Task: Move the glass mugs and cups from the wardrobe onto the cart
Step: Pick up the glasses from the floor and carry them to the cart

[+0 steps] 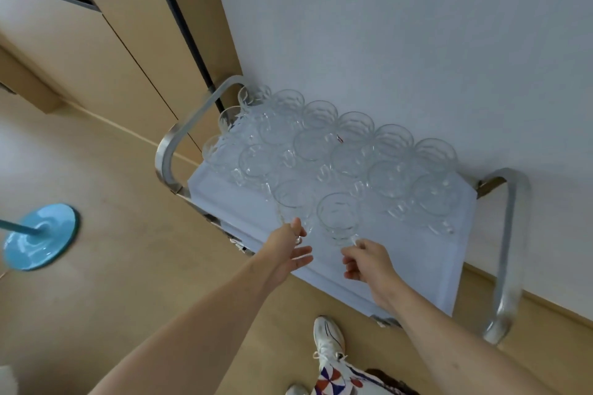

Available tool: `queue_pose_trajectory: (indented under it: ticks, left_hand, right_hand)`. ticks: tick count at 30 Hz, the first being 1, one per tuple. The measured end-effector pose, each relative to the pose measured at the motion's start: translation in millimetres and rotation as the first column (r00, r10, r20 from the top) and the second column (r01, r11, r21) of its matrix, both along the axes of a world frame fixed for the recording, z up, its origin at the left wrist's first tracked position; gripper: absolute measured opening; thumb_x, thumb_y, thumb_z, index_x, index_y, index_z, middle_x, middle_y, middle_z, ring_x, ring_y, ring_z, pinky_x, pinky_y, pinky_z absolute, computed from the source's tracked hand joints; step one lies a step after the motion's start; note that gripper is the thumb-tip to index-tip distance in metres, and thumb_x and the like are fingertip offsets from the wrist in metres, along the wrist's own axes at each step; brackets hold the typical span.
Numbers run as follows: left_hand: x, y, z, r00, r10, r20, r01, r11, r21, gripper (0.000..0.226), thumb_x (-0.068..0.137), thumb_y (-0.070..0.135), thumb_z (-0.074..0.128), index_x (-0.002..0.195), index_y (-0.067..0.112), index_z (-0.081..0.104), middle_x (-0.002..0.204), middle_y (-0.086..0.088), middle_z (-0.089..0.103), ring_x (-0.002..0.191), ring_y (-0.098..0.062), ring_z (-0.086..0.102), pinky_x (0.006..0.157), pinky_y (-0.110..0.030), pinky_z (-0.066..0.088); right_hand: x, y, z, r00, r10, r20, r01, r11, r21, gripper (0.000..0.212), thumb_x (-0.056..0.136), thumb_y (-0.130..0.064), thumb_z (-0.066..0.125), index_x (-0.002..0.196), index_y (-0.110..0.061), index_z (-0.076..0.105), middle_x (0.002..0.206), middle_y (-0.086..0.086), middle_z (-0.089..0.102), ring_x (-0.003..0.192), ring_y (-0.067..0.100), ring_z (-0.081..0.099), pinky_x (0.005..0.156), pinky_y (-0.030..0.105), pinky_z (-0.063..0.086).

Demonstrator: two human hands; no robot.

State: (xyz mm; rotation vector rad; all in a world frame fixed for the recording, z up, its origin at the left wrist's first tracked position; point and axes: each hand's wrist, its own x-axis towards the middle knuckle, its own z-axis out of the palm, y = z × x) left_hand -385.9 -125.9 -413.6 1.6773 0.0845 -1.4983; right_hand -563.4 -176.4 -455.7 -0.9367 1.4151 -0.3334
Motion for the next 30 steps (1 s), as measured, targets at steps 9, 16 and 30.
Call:
queue_pose_trajectory:
  ticks: [9,16,30]
  left_hand:
    - [-8.6,-15.6,-11.5,0.991,-0.115,0.074,0.112,0.993,0.032,0.032,0.106,0.04,0.048,0.126,0.015,0.046,0.128,-0.002,0.051,0.109,-0.024,0.063,0.076,-0.035,0.059]
    - [-8.9,-34.2,-28.7,0.973,-0.12,0.199,0.11,0.992,0.062,0.028,0.108,0.033,0.046,0.128,0.013,0.045,0.119,0.0,0.054,0.109,-0.024,0.064,0.088,-0.038,0.059]
    - [6.9,-63.7,-28.0,0.959,-0.151,0.241,0.133,0.987,0.088,0.024,0.106,0.034,0.049,0.122,0.016,0.048,0.115,0.003,0.059,0.102,-0.021,0.067,0.076,-0.033,0.06]
  right_hand:
    - [7.5,-5.9,-16.7,0.941,0.153,-0.303,-0.224,0.951,-0.215,0.043,0.085,-0.052,0.075,0.078,-0.013,0.056,0.068,0.001,0.062,0.065,0.02,0.059,0.062,0.032,0.046]
    - [17.9,-28.3,-28.8,0.927,0.173,-0.332,-0.28,0.91,-0.306,0.037,0.087,-0.044,0.075,0.092,-0.018,0.049,0.082,-0.006,0.06,0.075,0.016,0.059,0.064,0.032,0.041]
    - [26.3,-49.0,-36.3,0.935,0.218,-0.281,-0.305,0.897,-0.32,0.037,0.086,-0.042,0.077,0.094,-0.021,0.048,0.091,-0.004,0.065,0.083,0.019,0.063,0.069,0.034,0.046]
